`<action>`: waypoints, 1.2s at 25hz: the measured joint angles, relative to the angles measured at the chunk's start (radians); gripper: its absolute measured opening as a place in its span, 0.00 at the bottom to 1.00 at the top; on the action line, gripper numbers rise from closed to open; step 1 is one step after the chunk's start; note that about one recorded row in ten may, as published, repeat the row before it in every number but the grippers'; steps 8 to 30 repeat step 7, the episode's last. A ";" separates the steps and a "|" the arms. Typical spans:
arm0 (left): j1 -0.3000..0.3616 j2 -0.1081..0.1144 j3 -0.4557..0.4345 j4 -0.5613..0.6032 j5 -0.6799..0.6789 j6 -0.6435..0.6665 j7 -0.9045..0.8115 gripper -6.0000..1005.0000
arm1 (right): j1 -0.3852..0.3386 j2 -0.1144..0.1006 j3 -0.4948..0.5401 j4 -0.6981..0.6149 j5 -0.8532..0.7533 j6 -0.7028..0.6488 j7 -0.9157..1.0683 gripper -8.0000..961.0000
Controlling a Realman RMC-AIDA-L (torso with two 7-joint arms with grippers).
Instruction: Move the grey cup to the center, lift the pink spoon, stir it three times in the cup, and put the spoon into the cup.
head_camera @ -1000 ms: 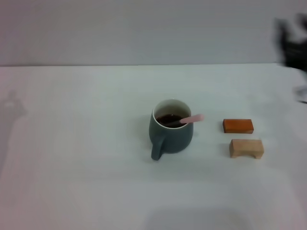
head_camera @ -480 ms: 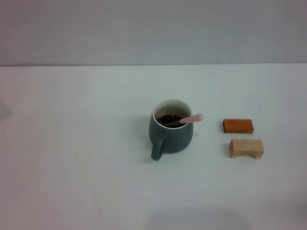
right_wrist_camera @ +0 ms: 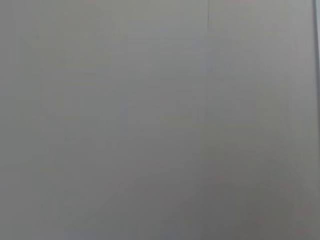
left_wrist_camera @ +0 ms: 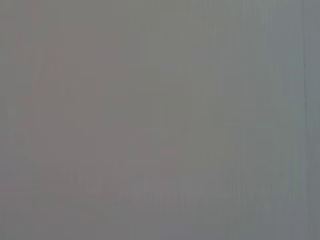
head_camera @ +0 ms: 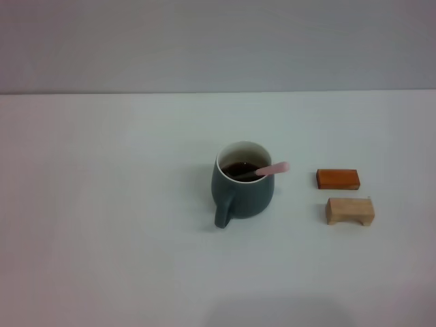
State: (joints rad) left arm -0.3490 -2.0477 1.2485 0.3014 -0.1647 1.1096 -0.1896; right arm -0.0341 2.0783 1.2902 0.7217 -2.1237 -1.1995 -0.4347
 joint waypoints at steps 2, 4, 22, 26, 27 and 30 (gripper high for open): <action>-0.002 -0.001 0.000 -0.001 -0.002 -0.001 0.003 0.00 | 0.027 0.001 0.001 -0.038 0.023 -0.006 0.001 0.43; -0.004 -0.002 -0.003 -0.003 -0.007 -0.001 0.004 0.00 | 0.040 0.001 -0.002 -0.060 0.046 -0.016 0.011 0.43; -0.004 -0.004 -0.010 -0.003 -0.008 -0.001 0.004 0.00 | 0.048 0.000 -0.003 -0.087 0.056 -0.030 0.071 0.43; -0.004 -0.004 -0.010 -0.003 -0.008 -0.001 0.004 0.00 | 0.048 0.000 -0.003 -0.087 0.056 -0.030 0.071 0.43; -0.004 -0.004 -0.010 -0.003 -0.008 -0.001 0.004 0.00 | 0.048 0.000 -0.003 -0.087 0.056 -0.030 0.071 0.43; -0.004 -0.004 -0.010 -0.003 -0.008 -0.001 0.004 0.00 | 0.048 0.000 -0.003 -0.087 0.056 -0.030 0.071 0.43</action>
